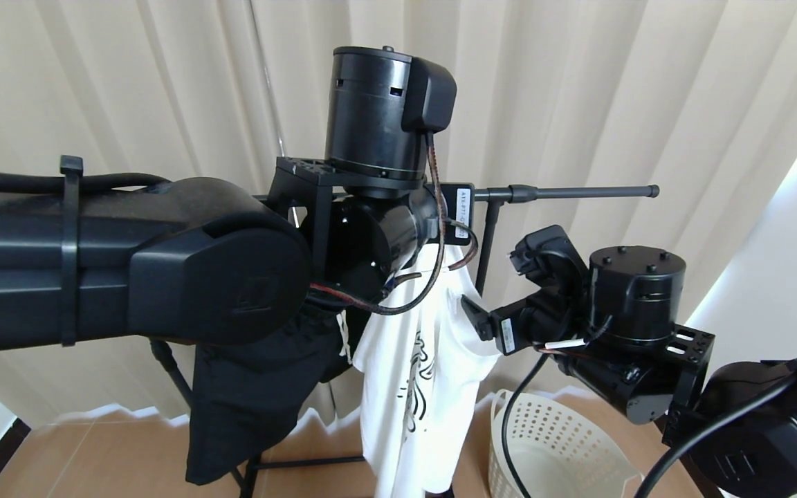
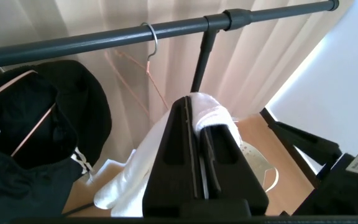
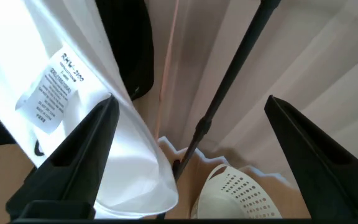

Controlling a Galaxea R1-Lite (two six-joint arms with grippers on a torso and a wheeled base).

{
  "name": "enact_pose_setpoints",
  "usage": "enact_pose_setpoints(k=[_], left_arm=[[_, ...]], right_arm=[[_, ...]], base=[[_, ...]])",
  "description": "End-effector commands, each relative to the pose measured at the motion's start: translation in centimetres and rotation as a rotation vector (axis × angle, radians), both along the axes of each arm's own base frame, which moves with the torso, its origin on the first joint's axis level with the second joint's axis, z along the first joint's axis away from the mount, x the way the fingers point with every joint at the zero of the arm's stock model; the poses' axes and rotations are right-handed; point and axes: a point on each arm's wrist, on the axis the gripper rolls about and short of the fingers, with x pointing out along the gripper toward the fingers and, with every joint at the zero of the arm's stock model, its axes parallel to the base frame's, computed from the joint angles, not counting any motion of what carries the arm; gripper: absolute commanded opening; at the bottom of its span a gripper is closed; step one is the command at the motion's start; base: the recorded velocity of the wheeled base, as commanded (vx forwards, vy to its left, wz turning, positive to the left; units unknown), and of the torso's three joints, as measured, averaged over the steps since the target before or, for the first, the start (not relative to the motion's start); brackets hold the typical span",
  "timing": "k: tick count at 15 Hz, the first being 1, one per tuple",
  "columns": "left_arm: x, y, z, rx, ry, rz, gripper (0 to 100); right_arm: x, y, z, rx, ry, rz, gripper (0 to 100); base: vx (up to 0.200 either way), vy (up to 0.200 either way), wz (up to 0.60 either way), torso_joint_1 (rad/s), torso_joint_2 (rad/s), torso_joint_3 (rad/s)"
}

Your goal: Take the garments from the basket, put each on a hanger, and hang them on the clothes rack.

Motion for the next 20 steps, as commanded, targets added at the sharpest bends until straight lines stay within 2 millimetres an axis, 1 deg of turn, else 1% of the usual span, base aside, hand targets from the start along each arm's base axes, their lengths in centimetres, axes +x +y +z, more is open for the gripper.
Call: enact_pose_setpoints(k=[1,3,5,6,10,17,18,20], left_arm=[[0.0,0.0,0.1,-0.002,-0.002,0.0,0],[0.0,0.0,0.1,-0.003,-0.002,-0.003,0],[0.0,0.0,0.1,-0.003,-0.002,-0.008,0],[0.0,0.0,0.1,-0.001,0.0,-0.008,0],[0.0,0.3,0.1,0.008,0.0,-0.006,0],[-0.3,0.8,0.2,0.01,-0.001,-0.01,0],[-0.3,0.8,0.3,0.009,0.0,-0.009,0],[-0.4,0.9,0.1,0.011,0.005,-0.013,0]], right_arm=[[0.5,0.4,-1.5,-0.028,0.034,0.0,100],[0.7,0.6,-2.2,-0.032,0.05,0.006,100],[0.1,0.3,-2.6,-0.034,0.073,0.063,100],[0.1,0.3,-2.5,-0.034,0.063,0.083,100],[1.2,-0.6,-2.3,-0.02,0.047,0.046,100],[2.1,-1.4,-2.1,-0.013,0.04,0.013,100],[2.2,-1.5,-2.2,-0.014,0.042,0.01,0],[2.2,-1.6,-2.1,-0.013,0.04,0.007,0]], base=[[0.0,0.0,0.0,0.0,0.0,0.0],[0.0,0.0,0.0,0.0,0.0,0.0],[0.0,0.0,0.0,0.0,0.0,0.0],[0.0,0.0,0.0,0.0,0.0,0.0],[0.0,0.0,0.0,0.0,0.0,0.0],[0.0,0.0,0.0,0.0,0.0,0.0],[0.0,0.0,0.0,0.0,0.0,0.0],[0.0,0.0,0.0,0.0,0.0,0.0]])
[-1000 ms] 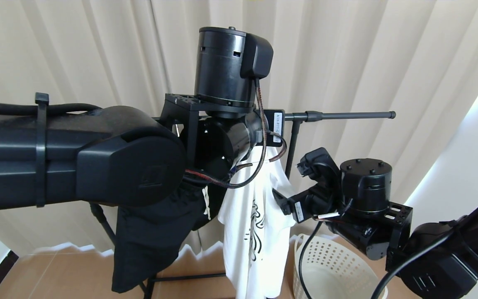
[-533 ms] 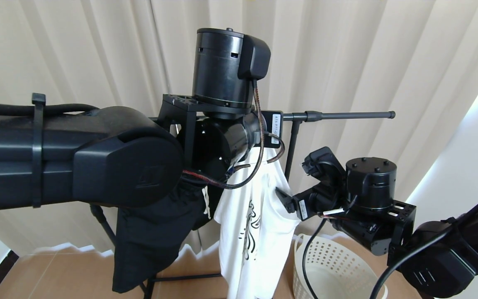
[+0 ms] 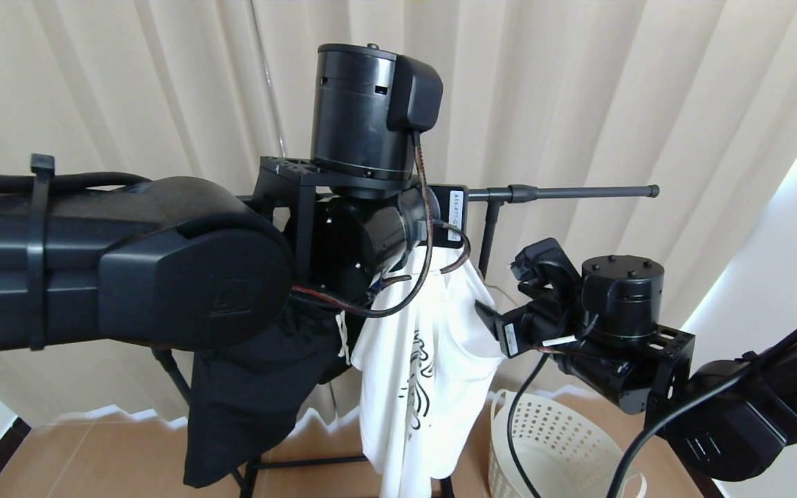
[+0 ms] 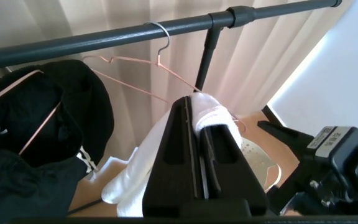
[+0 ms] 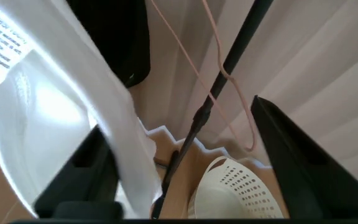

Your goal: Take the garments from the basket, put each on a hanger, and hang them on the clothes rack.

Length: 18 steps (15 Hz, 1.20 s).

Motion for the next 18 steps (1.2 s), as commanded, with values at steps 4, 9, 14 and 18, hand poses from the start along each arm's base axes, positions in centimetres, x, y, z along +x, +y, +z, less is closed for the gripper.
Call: enact_pose_setpoints(k=[4,9,14,18], left_arm=[[-0.2,1.8,-1.5,0.035,0.055,-0.019,0],[-0.5,2.2,-7.4,0.135,0.194,-0.03,0],[-1.4,1.1,-9.1,0.146,0.2,-0.07,100],[-1.4,1.6,-8.8,0.14,0.197,-0.059,100]], right_arm=[[1.1,-2.6,1.0,-0.02,-0.035,-0.072,0],[-1.0,-5.6,4.3,-0.094,-0.117,-0.053,0],[-2.7,-6.5,5.7,-0.134,-0.146,-0.036,0],[-4.9,-10.0,8.4,-0.187,-0.17,-0.008,0]], base=[[0.0,0.0,0.0,0.0,0.0,0.0],[0.0,0.0,0.0,0.0,0.0,0.0],[0.0,0.0,0.0,0.0,0.0,0.0],[0.0,0.0,0.0,0.0,0.0,0.0]])
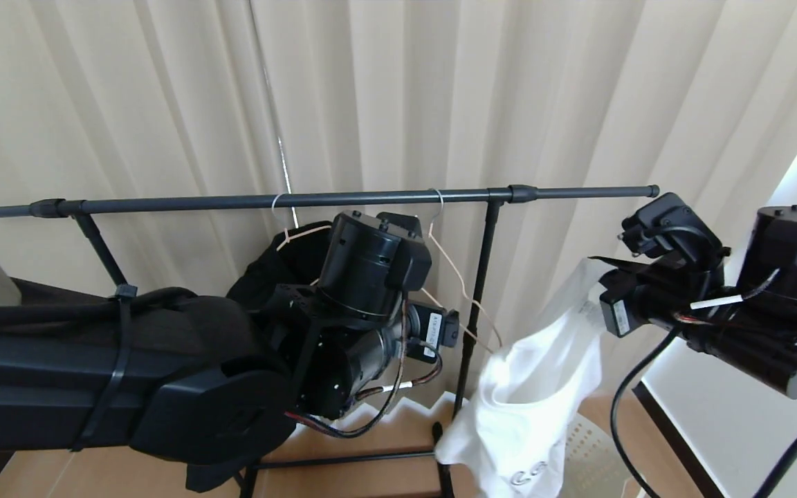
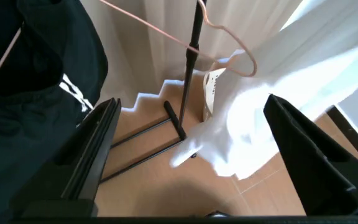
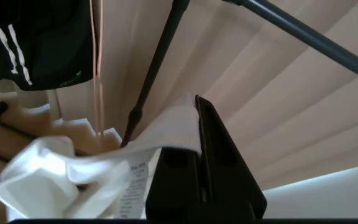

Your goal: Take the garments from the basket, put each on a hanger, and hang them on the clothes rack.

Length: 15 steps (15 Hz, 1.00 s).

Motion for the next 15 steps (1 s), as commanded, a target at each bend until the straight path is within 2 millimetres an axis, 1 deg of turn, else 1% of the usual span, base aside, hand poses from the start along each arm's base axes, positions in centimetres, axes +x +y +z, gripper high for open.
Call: enact_pose_setpoints(k=[1,3,4,6,9,11,13,15], left_arm=[[0.2,0.2,0.0,0.0,0.0,0.008,100],[0.4,0.0,0.0,-0.002,-0.001,0.01,100],[1.0,-0.3,-0.3,0.001,-0.001,0.015,100],[2.0,-0.5,-0.4,-0.001,-0.006,0.029,100],[5.0,-1.2,-0.8,0.018,-0.033,0.055,100],[6.0,-1.4,-0.7,0.032,-0.053,0.057,100],[7.3,-2.0,-1.4,0.047,-0.06,0.06,100],[8.3,-1.7,-1.8,0.063,-0.065,0.074,100]], right_arm=[[-1.8,-2.6,2.4,-0.007,-0.054,0.011,0],[-2.2,-3.5,3.0,0.0,-0.06,0.019,0],[-2.1,-3.8,3.2,0.003,-0.067,0.008,0],[-1.9,-3.7,3.1,0.003,-0.067,0.008,0],[-0.9,-3.5,3.1,0.002,-0.066,-0.01,0],[-0.8,-3.6,3.1,0.007,-0.068,-0.037,0],[-0.7,-3.6,3.3,0.023,-0.07,-0.049,0],[-0.6,-3.6,3.3,0.023,-0.069,-0.049,0]], base=[[0.0,0.0,0.0,0.0,0.0,0.0],[0.0,0.0,0.0,0.0,0.0,0.0],[0.0,0.0,0.0,0.0,0.0,0.0],[0.0,0.0,0.0,0.0,0.0,0.0],[0.0,0.0,0.0,0.0,0.0,0.0],[0.0,0.0,0.0,0.0,0.0,0.0],[0.0,0.0,0.0,0.0,0.0,0.0],[0.0,0.0,0.0,0.0,0.0,0.0]])
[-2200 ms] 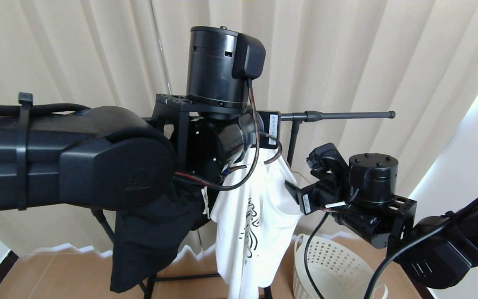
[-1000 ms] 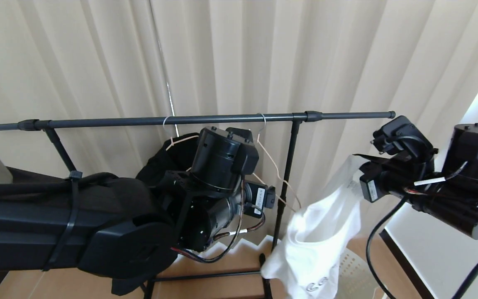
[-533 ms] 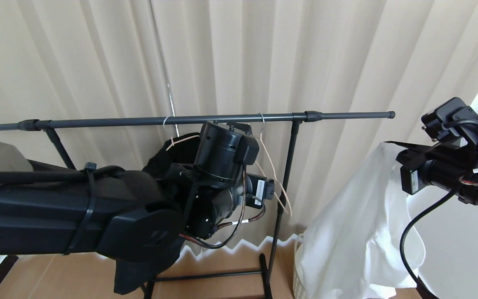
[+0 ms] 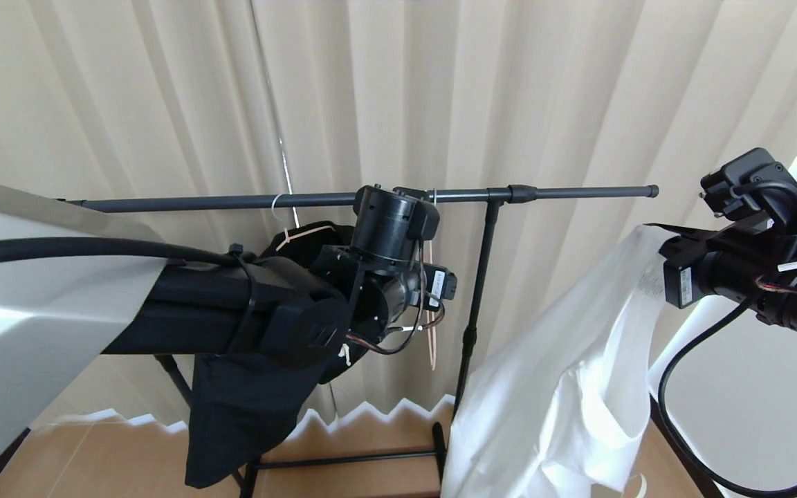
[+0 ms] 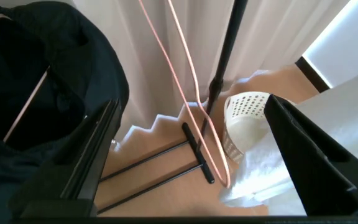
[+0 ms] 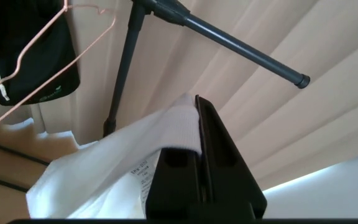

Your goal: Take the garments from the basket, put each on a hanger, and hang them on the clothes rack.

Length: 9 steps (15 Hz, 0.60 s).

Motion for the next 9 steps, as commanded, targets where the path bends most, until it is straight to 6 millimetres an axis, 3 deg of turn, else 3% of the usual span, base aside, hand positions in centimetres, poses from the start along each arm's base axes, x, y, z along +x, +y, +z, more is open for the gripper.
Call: enact_pose_setpoints(k=[1,5,9], left_arm=[[1.9,0.0,-1.7,0.02,0.019,0.029,100],[4.4,0.8,-3.4,0.058,0.03,0.025,100],[7.1,-0.2,-5.6,0.08,0.029,-0.028,100]], right_arm=[[0.2,0.1,-0.2,-0.003,0.01,0.0,0],[0.5,0.2,-0.6,-0.006,0.022,0.003,0],[0.7,0.3,-0.9,-0.009,0.035,0.003,0]], base=[[0.0,0.0,0.0,0.0,0.0,0.0],[0.0,0.0,0.0,0.0,0.0,0.0],[0.0,0.0,0.0,0.0,0.0,0.0]])
